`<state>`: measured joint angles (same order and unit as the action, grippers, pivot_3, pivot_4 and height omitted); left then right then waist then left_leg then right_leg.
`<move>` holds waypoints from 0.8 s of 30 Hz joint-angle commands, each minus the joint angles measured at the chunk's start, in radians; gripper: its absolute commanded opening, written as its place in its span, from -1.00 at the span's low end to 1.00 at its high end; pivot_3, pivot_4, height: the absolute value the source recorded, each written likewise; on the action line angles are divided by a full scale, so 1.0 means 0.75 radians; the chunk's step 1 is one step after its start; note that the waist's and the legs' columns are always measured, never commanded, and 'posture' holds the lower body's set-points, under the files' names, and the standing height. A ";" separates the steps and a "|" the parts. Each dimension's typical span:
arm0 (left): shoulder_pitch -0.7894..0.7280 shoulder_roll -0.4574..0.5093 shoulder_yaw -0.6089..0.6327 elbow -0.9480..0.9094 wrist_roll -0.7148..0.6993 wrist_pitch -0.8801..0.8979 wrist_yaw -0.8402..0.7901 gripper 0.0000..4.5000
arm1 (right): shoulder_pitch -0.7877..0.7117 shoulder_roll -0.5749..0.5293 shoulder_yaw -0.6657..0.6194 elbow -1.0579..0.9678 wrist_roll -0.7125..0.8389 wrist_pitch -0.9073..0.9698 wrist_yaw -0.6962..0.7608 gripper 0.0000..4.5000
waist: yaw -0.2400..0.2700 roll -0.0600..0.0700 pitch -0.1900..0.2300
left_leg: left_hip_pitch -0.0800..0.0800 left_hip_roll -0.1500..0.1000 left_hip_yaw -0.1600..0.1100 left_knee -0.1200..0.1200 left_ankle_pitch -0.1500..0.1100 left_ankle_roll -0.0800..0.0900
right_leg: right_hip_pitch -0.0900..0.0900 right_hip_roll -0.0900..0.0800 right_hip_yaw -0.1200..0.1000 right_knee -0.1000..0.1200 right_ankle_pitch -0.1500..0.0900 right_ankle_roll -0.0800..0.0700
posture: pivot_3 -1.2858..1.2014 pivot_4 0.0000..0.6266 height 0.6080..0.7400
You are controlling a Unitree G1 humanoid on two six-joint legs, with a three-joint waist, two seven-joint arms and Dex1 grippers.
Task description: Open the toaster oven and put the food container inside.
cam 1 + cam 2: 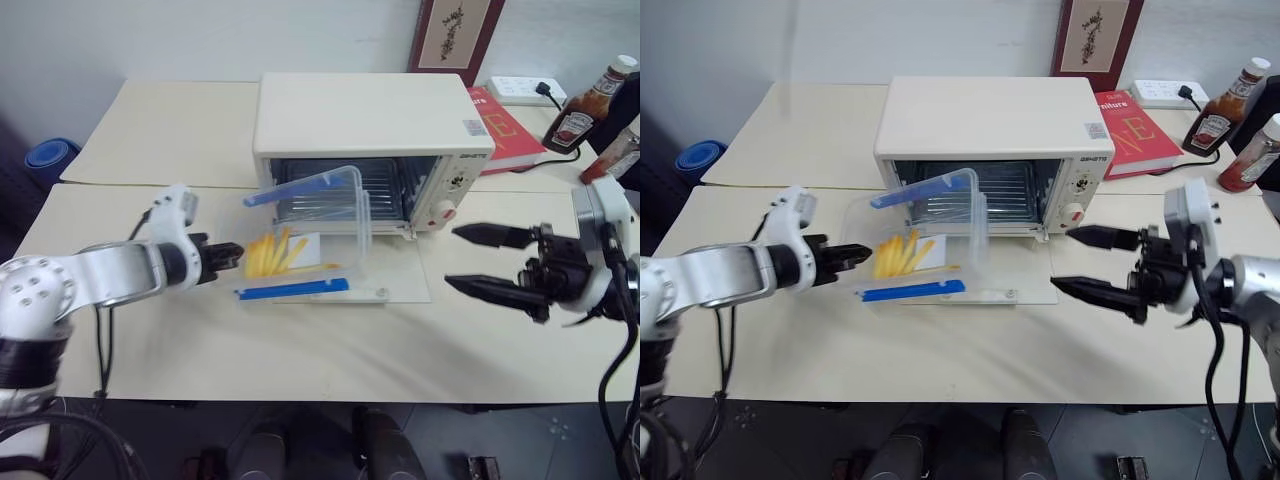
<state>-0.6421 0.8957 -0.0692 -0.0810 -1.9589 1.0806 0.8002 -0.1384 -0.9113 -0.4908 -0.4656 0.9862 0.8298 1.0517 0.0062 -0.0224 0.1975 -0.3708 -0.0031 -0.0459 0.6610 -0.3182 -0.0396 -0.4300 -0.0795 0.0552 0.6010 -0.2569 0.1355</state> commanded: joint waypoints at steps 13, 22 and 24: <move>-0.366 -0.166 -0.173 0.184 0.214 0.207 -0.077 -0.96 | 0.094 0.115 -0.018 -0.154 0.050 -0.112 -0.201 1.00 | 0.008 0.000 0.000 | 0.001 -0.002 0.000 0.003 0.004 0.001 | 0.002 0.000 0.002 0.000 0.004 0.003 | 0.03 -0.52 1.00; -0.390 -0.320 -0.093 0.290 0.402 0.256 -0.155 -0.39 | 0.092 0.108 0.035 -0.157 0.021 -0.153 -0.232 1.00 | 0.013 -0.001 0.000 | 0.001 -0.002 0.000 0.003 0.004 0.002 | 0.003 0.000 0.002 -0.001 0.004 0.003 | 0.03 -0.52 1.00; -0.384 -0.348 -0.057 0.295 0.412 0.254 -0.156 -0.12 | 0.115 0.117 0.052 -0.175 0.009 -0.146 -0.264 1.00 | 0.015 0.000 0.000 | 0.001 -0.002 0.000 0.003 0.004 0.002 | 0.003 0.000 0.002 -0.001 0.004 0.003 | 0.03 -0.52 1.00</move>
<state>-0.9307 0.6373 -0.1471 0.1376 -1.6580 1.2688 0.6904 -0.0576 -0.8278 -0.4537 -0.5559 0.9925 0.7379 0.8665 0.0171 -0.0227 0.1977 -0.3704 -0.0048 -0.0460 0.6632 -0.3150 -0.0384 -0.4281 -0.0794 0.0567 0.6004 -0.2539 0.1378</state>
